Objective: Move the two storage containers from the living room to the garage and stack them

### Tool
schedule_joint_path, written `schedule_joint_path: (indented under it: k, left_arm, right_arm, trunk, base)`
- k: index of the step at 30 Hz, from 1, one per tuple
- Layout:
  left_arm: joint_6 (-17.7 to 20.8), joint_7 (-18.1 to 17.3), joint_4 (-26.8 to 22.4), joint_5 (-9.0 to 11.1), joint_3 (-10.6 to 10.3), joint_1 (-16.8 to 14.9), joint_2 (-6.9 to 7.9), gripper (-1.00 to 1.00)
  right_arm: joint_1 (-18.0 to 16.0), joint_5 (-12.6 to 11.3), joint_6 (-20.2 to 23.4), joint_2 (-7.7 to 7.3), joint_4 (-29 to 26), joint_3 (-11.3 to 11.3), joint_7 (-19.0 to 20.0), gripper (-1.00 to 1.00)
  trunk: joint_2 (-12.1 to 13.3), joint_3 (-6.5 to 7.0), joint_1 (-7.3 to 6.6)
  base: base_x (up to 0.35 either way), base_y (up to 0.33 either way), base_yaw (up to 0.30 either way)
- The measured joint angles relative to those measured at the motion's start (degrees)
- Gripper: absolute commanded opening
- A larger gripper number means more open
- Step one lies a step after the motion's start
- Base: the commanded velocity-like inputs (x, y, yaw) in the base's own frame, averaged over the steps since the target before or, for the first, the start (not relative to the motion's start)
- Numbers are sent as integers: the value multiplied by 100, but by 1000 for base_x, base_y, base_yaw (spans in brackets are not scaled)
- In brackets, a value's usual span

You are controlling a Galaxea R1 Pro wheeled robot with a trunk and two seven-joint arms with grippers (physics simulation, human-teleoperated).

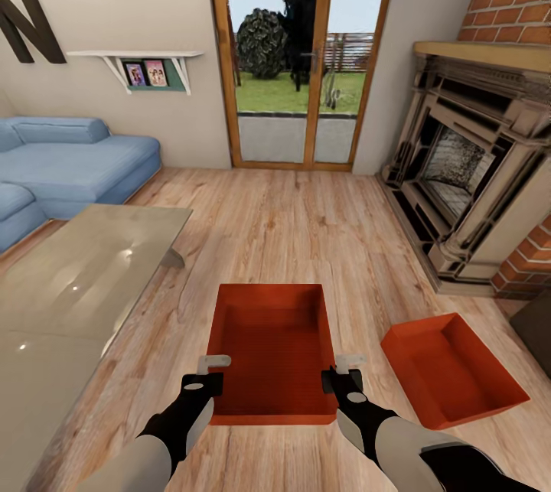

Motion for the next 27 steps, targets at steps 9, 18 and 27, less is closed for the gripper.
schedule_joint_path:
  k: [9,18,27]
  left_arm:
    - [-1,5,-6,6,-8,0,0,-100]
    - [-1,7,-7,8,-10,0,0,-100]
    - [-1,8,-7,10,-10,1,0,-100]
  right_arm:
    - [1,-3,-13,0,1,-2,0,-100]
    - [0,-4,-13,-1,1,1,1,-100]
    - [0,-3,-13,0,1,0,0,-100]
  trunk:
    - [0,82,0]
    - [0,164,0]
    - [0,247,0]
  base:
    - [0,0,0]
    - [0,0,0]
    - [0,0,0]
